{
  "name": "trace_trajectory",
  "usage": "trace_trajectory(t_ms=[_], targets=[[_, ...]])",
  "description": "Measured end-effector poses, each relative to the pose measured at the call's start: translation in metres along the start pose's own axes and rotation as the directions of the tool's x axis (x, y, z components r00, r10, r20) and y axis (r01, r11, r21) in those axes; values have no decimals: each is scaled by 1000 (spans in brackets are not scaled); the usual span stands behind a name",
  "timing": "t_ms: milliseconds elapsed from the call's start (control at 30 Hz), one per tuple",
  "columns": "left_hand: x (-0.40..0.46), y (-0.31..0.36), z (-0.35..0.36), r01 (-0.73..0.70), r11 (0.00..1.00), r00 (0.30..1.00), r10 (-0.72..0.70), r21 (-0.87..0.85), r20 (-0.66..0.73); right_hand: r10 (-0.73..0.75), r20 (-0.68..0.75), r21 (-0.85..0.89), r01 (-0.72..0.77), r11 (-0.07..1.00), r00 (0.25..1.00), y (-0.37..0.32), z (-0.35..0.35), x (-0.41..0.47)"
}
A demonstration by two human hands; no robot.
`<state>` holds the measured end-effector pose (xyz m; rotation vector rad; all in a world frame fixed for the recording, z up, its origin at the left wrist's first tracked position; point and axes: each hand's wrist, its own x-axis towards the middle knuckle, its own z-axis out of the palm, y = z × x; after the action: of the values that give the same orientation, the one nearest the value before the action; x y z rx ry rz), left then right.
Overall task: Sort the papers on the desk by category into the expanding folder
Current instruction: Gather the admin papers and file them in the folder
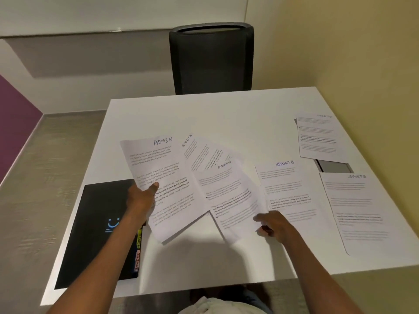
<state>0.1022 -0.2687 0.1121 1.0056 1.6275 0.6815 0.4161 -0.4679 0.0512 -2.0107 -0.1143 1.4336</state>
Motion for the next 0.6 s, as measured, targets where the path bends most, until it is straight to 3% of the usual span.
trace_trajectory(t_ms=[133,333,500,600], targets=[[4,-4,-7,41,999,999,-41,15,7,-53,-46,-112,48,993,998,6,2,15],[4,-6,-13,56,998,998,-56,38,4,-182,-251,-476,43,878,951,-5,0,46],[2,-2,-9,36,998,999,-36,54,3,-266,-334,-701,-50,711,904,-19,23,42],[4,2,-5,21,997,1000,-21,76,5,-442,-243,-836,45,547,864,-26,38,44]])
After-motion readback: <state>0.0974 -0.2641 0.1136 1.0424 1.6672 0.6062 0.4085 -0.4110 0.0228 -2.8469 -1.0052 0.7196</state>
